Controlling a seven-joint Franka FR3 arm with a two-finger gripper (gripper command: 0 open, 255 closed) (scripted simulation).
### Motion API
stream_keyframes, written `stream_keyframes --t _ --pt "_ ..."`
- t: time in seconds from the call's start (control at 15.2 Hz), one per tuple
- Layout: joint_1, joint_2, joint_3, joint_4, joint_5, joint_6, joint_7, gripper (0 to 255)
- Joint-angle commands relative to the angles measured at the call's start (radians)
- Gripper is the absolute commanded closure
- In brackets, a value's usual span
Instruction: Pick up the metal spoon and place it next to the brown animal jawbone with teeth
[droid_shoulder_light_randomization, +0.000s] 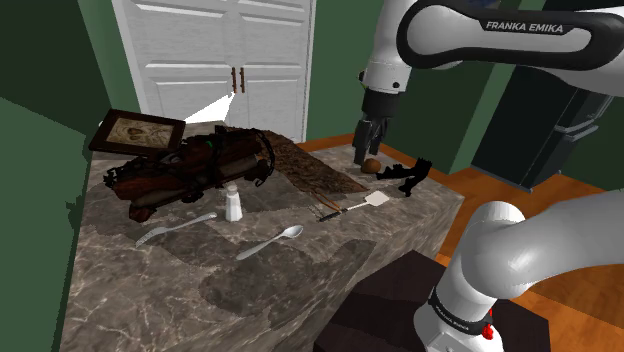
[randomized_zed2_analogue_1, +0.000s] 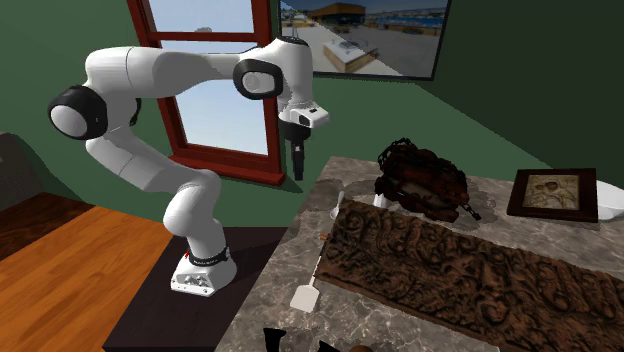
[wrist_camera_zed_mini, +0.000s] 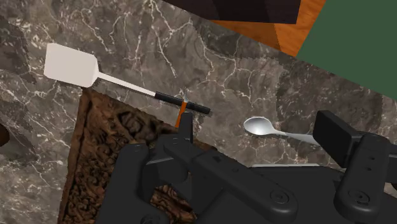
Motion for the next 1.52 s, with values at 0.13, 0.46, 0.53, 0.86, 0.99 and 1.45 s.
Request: stream_keyframes --t 0.13,0.46,0.53,0.86,0.99,1.45 --pt "-0.001 0.042 0.030 -0.023 0.019 0.052 0.051 0" --pt "-0.004 0.172 0.101 -0.058 0.061 0.184 0.175 0" --pt "-0.005 0.202 0.115 -0.060 0.068 0.211 0.199 0" --pt "-0.010 0.370 0.176 -0.054 0.094 0.341 0.321 0" --pt "-0.012 0.444 0.198 -0.041 0.099 0.390 0.369 0" --pt "-0.013 0.646 0.240 -0.008 0.096 0.527 0.487 0"
